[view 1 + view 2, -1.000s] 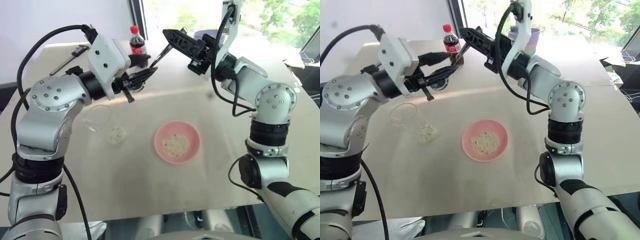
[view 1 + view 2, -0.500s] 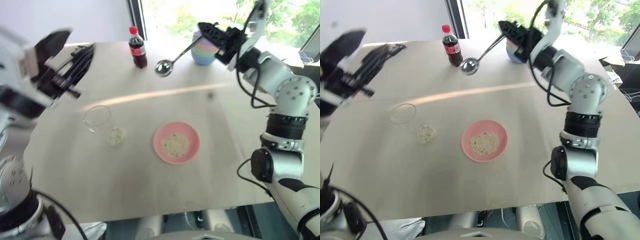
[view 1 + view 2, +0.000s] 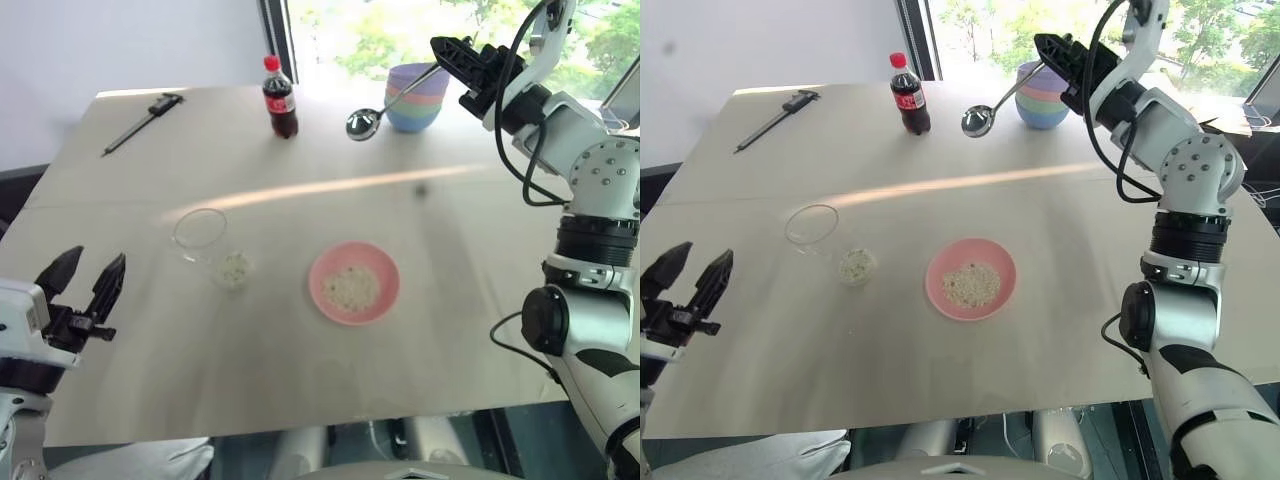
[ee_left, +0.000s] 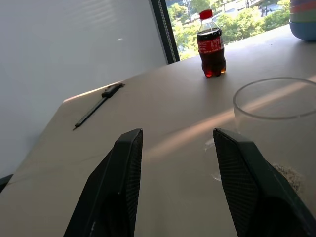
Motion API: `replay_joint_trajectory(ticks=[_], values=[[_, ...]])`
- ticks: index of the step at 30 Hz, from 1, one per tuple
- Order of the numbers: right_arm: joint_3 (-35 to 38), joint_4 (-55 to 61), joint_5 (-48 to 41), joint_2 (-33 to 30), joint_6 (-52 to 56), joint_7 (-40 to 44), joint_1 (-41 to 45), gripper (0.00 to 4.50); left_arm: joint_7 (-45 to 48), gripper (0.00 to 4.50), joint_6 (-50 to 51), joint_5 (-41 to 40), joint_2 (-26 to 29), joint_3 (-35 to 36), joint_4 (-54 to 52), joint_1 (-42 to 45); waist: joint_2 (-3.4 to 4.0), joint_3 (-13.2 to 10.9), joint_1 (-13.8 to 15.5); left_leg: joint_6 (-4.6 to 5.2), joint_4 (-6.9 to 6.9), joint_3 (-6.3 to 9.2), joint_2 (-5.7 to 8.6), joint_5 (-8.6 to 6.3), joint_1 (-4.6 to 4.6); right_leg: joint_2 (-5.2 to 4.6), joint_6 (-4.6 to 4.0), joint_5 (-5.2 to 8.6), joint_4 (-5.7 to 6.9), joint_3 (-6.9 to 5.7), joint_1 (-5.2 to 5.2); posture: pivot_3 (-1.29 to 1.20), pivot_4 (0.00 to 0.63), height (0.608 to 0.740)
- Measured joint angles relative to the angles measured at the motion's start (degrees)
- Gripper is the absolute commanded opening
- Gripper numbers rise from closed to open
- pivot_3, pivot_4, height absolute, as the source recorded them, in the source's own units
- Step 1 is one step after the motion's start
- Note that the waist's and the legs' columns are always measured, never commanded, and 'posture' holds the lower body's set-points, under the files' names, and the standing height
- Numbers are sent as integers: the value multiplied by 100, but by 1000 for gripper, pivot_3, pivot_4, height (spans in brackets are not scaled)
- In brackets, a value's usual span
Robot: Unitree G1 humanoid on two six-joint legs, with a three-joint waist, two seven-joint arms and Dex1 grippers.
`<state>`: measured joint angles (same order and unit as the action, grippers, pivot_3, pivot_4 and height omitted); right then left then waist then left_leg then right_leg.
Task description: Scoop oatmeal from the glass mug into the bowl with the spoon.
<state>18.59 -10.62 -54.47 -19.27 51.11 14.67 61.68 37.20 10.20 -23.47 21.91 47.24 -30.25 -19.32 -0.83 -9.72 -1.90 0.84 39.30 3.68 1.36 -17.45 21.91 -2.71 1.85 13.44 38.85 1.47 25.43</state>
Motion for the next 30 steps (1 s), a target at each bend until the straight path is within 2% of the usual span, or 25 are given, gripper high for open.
replay_joint_trajectory(ticks=[4, 15, 24, 25, 27, 29, 30], values=[[-2, 133, -17, -53, 139, 29, -11, 0, 251, 2300, -660, 114, 49, -345, 902, 125, 0, 0, -15, 1, 0, -1, -3, -1, 2, 3, 0, -1, -2, -1, 1, 0, 150, 740], [50, 615, -245, -166, 636, -29, -244, 0, 431, 2300, -1722, 429, 796, -1296, 3015, 1441, 0, 0, -30, 1, -4, 2, -4, -1, 6, 1, 1, -1, -2, -2, 6, 0, 150, 740], [52, 696, -252, -114, 707, -150, -315, 0, 431, 2300, -1938, 474, 938, -1817, 3647, 1911, 0, 0, -40, 1, -7, 1, -5, -1, 10, -1, 1, -1, -3, 0, 13, 0, 150, 740], [52, 704, -252, -114, 707, -156, -315, 0, 437, 1787, -1938, 475, 947, -1872, 3661, 1915, 0, 0, -42, 1, -7, 1, -5, -1, 10, -1, 1, -1, -4, 1, 14, 0, 150, 740], [53, 722, -252, -114, 707, -158, -322, 0, 436, 1065, -1934, 466, 948, -1932, 3701, 1924, 0, 0, -42, 1, -9, 1, -5, -1, 10, -1, 1, -1, -4, 1, 15, 0, 150, 740], [54, 732, -252, -115, 707, -159, -365, 0, 418, 41, -1927, 342, 937, -1984, 3733, 1936, 0, 0, -39, 1, -9, 2, -5, -1, 11, -1, 1, -1, -3, 1, 15, 0, 150, 740], [58, 732, -247, -114, 708, -161, -394, 0, 421, 9, -1949, 261, 931, -1996, 3620, 2013, -2, 1, -34, 1, -8, 4, -7, -1, 8, -3, 1, -1, -2, 2, 12, 0, 150, 740]])
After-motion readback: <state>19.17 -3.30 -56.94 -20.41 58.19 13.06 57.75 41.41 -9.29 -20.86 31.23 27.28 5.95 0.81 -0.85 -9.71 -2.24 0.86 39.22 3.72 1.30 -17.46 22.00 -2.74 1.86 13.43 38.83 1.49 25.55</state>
